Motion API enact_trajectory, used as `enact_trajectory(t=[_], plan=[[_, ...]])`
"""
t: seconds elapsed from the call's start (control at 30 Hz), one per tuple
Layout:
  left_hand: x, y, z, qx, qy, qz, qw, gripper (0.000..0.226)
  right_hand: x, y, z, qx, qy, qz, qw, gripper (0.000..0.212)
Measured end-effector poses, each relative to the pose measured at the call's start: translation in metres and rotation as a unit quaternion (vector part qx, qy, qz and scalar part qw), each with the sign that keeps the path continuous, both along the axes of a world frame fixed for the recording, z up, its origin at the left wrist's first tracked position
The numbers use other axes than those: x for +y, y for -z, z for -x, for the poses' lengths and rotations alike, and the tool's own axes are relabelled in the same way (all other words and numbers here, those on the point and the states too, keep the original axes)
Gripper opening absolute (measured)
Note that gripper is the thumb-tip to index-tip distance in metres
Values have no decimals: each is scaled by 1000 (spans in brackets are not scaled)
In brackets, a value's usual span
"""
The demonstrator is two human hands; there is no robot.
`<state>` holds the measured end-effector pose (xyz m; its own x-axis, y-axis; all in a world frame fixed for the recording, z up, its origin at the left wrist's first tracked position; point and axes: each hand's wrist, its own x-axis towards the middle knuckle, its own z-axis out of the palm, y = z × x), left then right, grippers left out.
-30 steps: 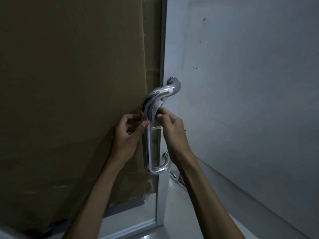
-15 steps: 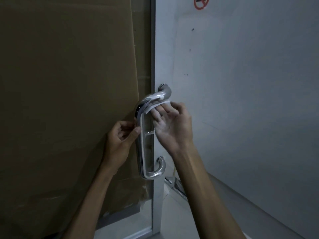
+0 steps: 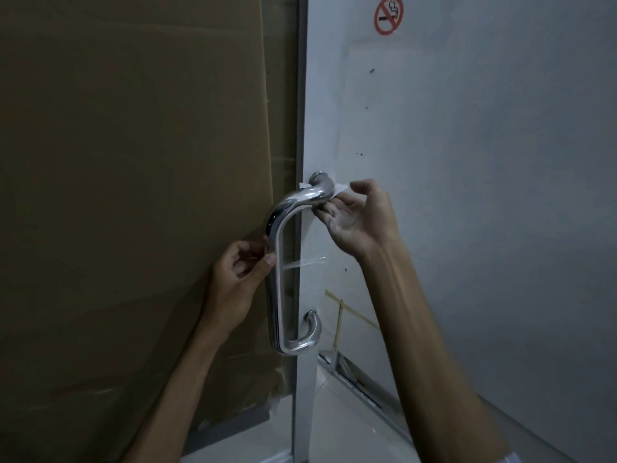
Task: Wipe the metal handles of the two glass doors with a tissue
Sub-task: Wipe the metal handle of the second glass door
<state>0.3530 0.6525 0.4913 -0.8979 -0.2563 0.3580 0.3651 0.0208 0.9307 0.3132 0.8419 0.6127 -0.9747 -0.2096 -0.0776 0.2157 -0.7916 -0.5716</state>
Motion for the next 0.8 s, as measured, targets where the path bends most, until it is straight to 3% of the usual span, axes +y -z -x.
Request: enact_trajectory(t=[0.27, 0.47, 0.6, 0.8], plan=[[0, -1, -2, -3, 0, 9, 1000, 22, -17, 16, 2, 52, 69, -81, 993, 49], [1, 1, 1, 5, -7, 8, 1000, 18, -50, 48, -35, 107, 151, -189, 964, 40], [2, 4, 5, 17, -9, -6, 1000, 19, -72, 73, -58, 185, 166, -319, 914, 44], [0, 12, 3, 21, -17, 15, 1000, 18, -75, 125, -59, 295, 191, -440, 827, 44]])
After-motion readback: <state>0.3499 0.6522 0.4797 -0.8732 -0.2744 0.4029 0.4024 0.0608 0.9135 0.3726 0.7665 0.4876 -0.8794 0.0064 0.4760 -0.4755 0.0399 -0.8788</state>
